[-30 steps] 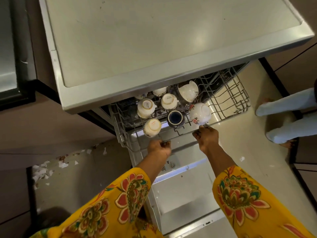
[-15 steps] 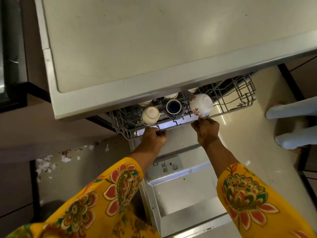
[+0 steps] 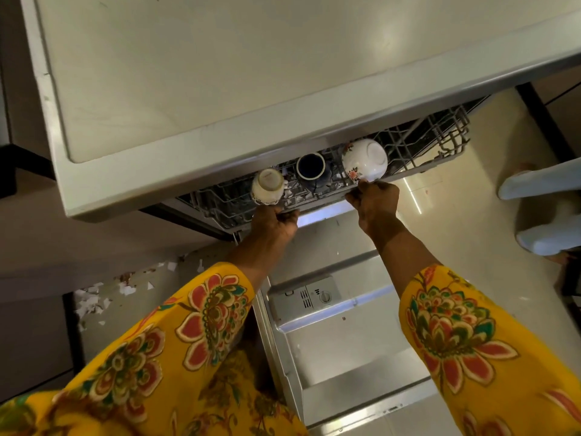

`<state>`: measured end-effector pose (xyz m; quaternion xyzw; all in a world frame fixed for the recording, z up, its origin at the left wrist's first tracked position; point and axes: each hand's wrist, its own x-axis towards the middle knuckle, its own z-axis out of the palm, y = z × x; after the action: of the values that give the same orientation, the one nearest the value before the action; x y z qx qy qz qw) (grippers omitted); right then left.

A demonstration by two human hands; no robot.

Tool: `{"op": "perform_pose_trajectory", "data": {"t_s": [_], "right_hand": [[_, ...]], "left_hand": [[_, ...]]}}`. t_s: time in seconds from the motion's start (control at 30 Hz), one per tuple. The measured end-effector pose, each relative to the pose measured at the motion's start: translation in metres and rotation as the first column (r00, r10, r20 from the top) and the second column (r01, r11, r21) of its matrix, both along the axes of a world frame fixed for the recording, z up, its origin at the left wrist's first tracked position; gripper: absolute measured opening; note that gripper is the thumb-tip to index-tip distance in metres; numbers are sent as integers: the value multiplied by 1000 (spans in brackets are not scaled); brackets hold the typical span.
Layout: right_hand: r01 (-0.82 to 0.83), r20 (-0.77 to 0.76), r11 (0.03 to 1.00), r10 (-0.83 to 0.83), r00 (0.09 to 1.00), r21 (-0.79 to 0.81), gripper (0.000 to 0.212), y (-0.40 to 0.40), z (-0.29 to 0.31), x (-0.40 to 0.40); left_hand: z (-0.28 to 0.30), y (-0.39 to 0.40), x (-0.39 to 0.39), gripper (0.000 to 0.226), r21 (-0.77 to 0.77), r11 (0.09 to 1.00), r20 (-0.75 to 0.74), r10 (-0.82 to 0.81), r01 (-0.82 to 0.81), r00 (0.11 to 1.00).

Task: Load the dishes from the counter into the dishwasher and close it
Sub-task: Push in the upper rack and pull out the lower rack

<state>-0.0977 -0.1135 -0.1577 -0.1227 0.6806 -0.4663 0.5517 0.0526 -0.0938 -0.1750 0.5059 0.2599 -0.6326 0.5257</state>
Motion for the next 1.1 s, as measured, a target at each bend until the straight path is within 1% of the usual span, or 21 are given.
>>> {"op": "perform_pose_trajectory", "data": {"t_s": [0.03, 0.1, 0.17, 0.3, 0.43, 0.63, 0.77, 0.83, 0.97, 1.03, 1.1], "right_hand": [[-8, -10, 1000, 8, 1000, 15, 11, -1, -1, 1], [-13, -34, 999, 15, 999, 30, 21, -2, -4, 0], [-17, -41, 999, 18, 999, 31, 26, -2, -6, -2], [-26, -43, 999, 27, 999, 21, 23, -5, -5, -1], [-13, -21, 1000, 14, 1000, 13, 11, -7, -5, 1], [26, 19, 1000, -26, 999, 17, 23, -29, -2, 9], [18, -6, 999, -17, 1000, 45, 27, -43, -4, 18], [9, 27, 999, -10, 1000, 32, 30, -48, -6, 18], [-67, -27, 998, 67, 997, 2, 27, -61, -9, 16], [-12, -6, 1000, 12, 1000, 22, 25, -63, -10, 17], [17, 10, 999, -18, 1000, 32, 23, -63, -11, 19]], "left_hand": [[-2, -1, 1, 10, 3, 1000, -4, -9, 9, 1000], [-5, -2, 2, 8, 2, 1000, -19, -19, 19, 1000], [-8, -3, 2, 8, 11, 999, -19, -31, 31, 999], [-4, -7, 4, 13, 18, 999, -13, -32, 32, 999], [-2, -9, 5, 16, 15, 999, -16, -36, 36, 999], [7, -23, 8, 22, -12, 1000, 47, -23, 23, 999], [8, -35, 16, 23, -13, 1000, 81, -19, 20, 997], [5, -41, 19, 25, 3, 1000, 90, -17, 17, 996], [3, -50, 21, 27, 32, 999, 132, -20, 16, 991], [2, -53, 23, 28, 36, 999, 141, -19, 14, 990], [2, -52, 23, 28, 19, 999, 145, -50, 48, 988]]}}
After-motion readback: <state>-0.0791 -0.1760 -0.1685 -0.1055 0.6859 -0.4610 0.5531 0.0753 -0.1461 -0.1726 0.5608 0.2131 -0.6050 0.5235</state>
